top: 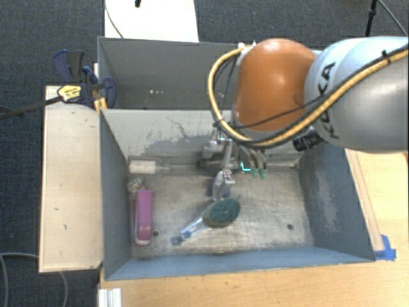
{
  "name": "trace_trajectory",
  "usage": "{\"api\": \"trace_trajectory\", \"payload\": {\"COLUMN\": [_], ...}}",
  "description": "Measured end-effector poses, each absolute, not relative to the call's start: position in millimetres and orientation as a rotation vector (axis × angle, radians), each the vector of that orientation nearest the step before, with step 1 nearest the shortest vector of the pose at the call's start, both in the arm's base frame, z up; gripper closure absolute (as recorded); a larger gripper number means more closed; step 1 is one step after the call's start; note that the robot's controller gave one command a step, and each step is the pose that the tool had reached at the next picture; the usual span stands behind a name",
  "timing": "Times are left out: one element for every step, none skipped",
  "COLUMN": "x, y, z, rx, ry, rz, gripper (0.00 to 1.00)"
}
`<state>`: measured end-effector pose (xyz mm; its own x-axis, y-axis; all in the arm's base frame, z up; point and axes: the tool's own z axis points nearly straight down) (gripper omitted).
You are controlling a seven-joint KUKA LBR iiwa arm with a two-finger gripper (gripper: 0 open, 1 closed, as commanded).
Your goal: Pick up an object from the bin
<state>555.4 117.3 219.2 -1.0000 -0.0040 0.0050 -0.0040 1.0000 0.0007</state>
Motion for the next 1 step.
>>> {"api": "trace_trajectory", "payload": {"x": [537.7], "y": [20.3], "z": [108.5], "rx": [-0.387], "ry": [-3.113], "rz": [0.003], "gripper": [0.0]}}
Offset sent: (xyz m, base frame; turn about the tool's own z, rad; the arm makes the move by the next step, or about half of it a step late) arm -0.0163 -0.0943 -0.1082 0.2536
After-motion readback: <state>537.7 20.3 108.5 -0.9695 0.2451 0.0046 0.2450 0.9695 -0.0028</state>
